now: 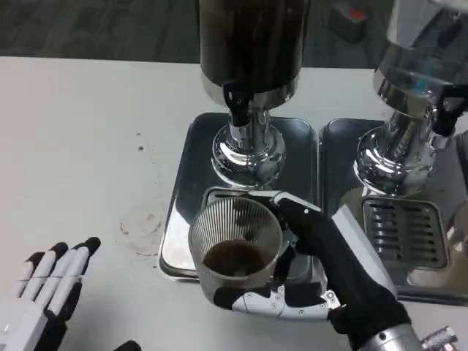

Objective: Grasp the cup under the faucet to collect the drink, then remove the cup.

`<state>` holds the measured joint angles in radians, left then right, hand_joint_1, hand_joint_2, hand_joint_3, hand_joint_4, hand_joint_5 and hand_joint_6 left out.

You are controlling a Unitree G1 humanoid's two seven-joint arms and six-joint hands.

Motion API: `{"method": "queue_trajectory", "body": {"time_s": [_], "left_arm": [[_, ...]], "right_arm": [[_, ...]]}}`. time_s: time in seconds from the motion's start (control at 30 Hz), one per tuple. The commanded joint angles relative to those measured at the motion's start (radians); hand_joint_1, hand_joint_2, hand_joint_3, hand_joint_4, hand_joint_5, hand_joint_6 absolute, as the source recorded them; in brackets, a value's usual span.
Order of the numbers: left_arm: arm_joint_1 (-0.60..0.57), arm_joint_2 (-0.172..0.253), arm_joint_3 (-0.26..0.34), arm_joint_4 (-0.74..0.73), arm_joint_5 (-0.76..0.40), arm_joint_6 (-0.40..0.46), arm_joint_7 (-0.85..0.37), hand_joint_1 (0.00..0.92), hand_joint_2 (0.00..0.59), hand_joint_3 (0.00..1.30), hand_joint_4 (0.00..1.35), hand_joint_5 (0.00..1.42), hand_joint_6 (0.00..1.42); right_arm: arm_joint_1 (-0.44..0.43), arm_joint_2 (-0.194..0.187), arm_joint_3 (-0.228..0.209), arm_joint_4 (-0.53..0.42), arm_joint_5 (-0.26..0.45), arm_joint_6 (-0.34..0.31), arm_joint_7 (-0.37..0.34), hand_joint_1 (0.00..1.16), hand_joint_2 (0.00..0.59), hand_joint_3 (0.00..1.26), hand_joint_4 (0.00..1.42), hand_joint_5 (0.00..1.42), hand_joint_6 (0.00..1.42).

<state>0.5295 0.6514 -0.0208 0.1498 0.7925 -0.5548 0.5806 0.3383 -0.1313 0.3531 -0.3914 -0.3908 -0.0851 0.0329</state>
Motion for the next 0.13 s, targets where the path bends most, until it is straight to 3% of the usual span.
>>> {"method": "queue_trajectory", "body": {"time_s": [0.03, 0.13], "left_arm": [[-0.001, -0.008, 0.002, -0.006, -0.009, 0.008, -0.014, 0.000, 0.150, 0.00, 0.00, 0.00, 0.00], [-0.005, -0.011, 0.000, -0.008, -0.010, 0.009, -0.018, 0.000, 0.150, 0.00, 0.00, 0.00, 0.00]], "right_arm": [[-0.005, 0.016, 0.002, -0.030, 0.001, -0.002, -0.009, 1.11, 0.185, 0.53, 0.62, 0.77, 1.00], [-0.005, 0.020, 0.005, -0.029, -0.003, -0.001, -0.011, 1.10, 0.185, 0.53, 0.62, 0.77, 1.00]]}}
